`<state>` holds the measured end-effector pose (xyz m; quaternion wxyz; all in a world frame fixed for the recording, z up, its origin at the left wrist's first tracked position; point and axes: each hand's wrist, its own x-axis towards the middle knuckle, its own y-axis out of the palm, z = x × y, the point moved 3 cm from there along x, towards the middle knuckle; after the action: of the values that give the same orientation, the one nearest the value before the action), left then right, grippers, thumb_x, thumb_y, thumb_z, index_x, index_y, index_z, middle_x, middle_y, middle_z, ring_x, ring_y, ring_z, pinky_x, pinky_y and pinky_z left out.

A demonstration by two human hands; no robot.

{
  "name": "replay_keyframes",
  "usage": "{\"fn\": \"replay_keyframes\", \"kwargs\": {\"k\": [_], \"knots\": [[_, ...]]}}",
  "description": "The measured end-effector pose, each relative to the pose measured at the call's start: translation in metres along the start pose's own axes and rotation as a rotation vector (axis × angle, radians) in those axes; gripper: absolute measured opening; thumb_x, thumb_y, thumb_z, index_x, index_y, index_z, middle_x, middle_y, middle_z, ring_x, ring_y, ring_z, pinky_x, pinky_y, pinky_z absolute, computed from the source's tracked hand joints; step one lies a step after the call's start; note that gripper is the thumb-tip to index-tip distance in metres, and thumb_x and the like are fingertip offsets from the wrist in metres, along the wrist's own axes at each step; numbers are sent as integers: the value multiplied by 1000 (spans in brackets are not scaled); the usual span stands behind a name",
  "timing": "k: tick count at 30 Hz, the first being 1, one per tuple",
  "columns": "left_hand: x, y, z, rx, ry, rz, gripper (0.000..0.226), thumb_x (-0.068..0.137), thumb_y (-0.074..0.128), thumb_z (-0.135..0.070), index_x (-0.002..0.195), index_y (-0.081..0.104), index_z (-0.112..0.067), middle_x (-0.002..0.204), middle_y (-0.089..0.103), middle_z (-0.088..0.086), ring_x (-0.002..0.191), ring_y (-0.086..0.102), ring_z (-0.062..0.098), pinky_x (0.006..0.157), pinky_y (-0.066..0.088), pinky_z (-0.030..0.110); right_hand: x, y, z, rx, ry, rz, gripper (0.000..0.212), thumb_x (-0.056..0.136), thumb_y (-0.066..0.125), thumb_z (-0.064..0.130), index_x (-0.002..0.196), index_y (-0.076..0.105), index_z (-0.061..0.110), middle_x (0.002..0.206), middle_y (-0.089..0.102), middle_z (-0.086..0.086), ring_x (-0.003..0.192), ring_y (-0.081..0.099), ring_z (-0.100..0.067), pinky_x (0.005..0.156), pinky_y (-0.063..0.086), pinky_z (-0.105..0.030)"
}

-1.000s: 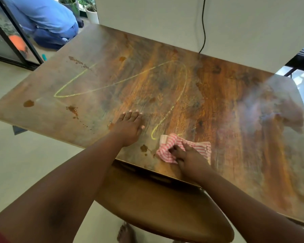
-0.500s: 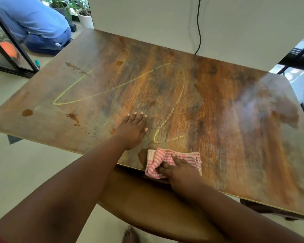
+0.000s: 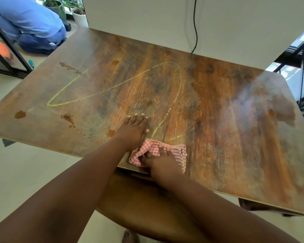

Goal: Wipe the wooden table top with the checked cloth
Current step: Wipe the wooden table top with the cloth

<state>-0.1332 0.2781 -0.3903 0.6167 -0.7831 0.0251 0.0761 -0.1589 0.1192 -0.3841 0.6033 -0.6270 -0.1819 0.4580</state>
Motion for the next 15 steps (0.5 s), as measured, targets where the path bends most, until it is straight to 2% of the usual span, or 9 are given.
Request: {"fn": "replay_keyframes", "kwargs": {"k": [4, 6, 11, 13, 15], "knots": [[9, -3, -2, 10, -15, -9, 56, 104, 18, -40, 154, 8, -15, 162, 6, 6, 149, -1, 24, 118, -5, 38, -32, 10, -23, -36, -169, 15, 46, 96, 37, 24, 140, 35, 38, 151, 34, 6, 141, 15, -41, 111, 10, -58], [11, -3, -4, 23, -24, -12, 56, 104, 17, -40, 154, 9, -16, 162, 6, 6, 149, -1, 23, 118, -5, 37, -53, 15, -48, -42, -194, 41, 48, 94, 39, 22, 139, 37, 37, 151, 34, 7, 142, 15, -38, 112, 11, -56], [11, -6, -9, 37, -67, 0, 57, 104, 16, -41, 154, 7, -16, 162, 4, 6, 149, -2, 24, 118, -6, 38, -61, 5, -114, -80, -57, 33, 45, 95, 39, 34, 140, 33, 42, 152, 30, 13, 142, 21, -33, 111, 24, -49], [12, -5, -13, 34, -79, 10, 58, 103, 15, -42, 154, 6, -16, 162, 3, 7, 149, -3, 24, 118, -6, 38, -40, -6, -123, -71, 4, -14, 49, 95, 37, 26, 140, 31, 45, 152, 29, 13, 141, 23, -34, 109, 28, -48], [16, -3, -18, 33, -96, 24, 59, 103, 15, -43, 154, 5, -16, 162, 1, 7, 149, -3, 24, 119, -6, 39, -9, -16, -118, -41, 56, -40, 52, 94, 34, 22, 141, 30, 45, 154, 27, 11, 141, 22, -37, 109, 26, -50]]}}
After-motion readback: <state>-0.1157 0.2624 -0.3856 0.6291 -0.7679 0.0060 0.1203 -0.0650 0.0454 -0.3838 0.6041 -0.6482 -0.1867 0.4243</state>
